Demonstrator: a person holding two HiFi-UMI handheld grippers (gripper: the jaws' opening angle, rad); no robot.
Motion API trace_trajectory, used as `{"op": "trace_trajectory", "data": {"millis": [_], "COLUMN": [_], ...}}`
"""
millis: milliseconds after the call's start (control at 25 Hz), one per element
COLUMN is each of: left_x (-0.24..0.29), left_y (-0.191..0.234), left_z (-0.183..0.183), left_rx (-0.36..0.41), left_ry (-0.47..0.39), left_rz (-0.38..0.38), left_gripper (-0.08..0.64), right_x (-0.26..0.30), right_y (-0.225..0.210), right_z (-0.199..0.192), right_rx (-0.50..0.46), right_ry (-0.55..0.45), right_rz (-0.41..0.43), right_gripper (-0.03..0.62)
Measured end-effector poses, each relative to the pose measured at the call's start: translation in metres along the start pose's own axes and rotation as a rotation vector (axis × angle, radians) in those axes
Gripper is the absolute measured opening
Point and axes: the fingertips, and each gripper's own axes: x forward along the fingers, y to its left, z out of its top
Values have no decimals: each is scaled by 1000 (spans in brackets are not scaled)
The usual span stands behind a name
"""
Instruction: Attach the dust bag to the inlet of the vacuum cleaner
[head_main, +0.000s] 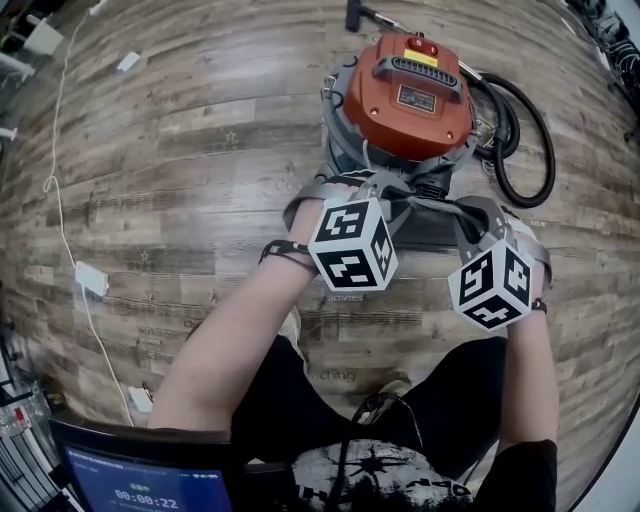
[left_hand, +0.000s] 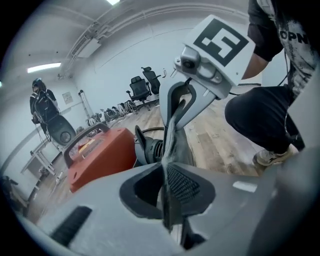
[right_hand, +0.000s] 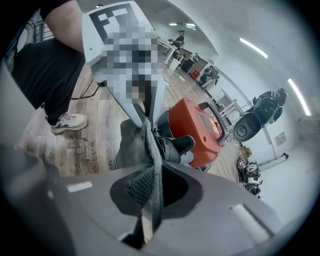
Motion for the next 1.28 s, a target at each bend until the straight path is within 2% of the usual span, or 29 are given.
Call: {"op": "trace_trajectory", "data": {"millis": [240, 480, 600, 720, 880, 1080, 1200, 1280], "left_x": [7, -1, -3, -2, -4, 0, 6, 8], "left_y": [-1, 8, 12, 14, 12, 10, 7, 5], "left_z": [-15, 12, 30, 31, 18, -3, -10, -9], "left_rx": [-11, 26, 51, 52, 18, -41, -27, 0], "left_ry": [46, -5, -36, -44, -31, 12, 37, 42], "left_rz": [-24, 14, 34, 28, 10, -14, -29, -28], "left_gripper": [35, 32, 32, 35, 34, 35, 37, 38], "right_x": [-2, 6, 15, 17, 8, 0, 0, 1], "right_y": [-1, -4, 2, 3, -6, -12, -10, -7], "right_z": [16, -9, -22, -22, -10, 12, 16, 12], "right_rx": [-46, 101, 128, 143, 125, 47, 16, 38], "right_ry": [-20, -51, -27, -30, -55, -68, -66, -76], "right_rz": [8, 29, 43, 46, 11, -21, -28, -23], "right_gripper": [21, 20, 18, 18, 17, 18, 20, 20]}}
